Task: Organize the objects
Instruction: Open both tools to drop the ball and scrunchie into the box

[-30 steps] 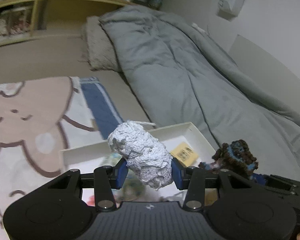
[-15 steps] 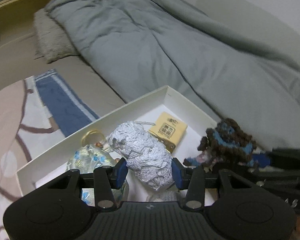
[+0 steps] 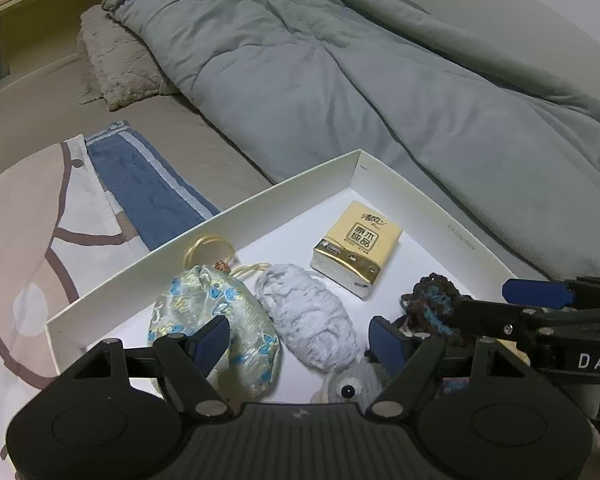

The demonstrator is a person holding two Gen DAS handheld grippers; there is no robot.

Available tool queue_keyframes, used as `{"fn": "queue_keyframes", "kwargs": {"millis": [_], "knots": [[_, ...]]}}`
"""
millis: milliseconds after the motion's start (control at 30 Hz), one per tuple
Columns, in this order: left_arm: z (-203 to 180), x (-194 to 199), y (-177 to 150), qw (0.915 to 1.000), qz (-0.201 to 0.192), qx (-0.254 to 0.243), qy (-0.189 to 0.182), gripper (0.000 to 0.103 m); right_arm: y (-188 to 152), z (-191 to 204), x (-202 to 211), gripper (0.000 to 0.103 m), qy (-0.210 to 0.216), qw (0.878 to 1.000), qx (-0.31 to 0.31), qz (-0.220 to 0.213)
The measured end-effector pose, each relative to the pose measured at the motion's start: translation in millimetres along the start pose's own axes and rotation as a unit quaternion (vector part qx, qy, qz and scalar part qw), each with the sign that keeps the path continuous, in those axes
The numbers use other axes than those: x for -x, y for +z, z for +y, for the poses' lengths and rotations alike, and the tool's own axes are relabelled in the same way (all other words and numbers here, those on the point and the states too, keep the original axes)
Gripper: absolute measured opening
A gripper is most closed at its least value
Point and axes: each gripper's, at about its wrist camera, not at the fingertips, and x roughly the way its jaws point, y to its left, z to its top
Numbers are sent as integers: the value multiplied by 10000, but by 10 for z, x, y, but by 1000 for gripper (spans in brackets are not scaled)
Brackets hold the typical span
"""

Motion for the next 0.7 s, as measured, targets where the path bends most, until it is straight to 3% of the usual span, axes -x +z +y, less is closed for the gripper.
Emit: {"fn": "queue_keyframes", "kwargs": {"millis": [700], "knots": [[194,838,-177,9972,-432,429,441,81,31,251,447,76,-11,9991,281,-332]]}}
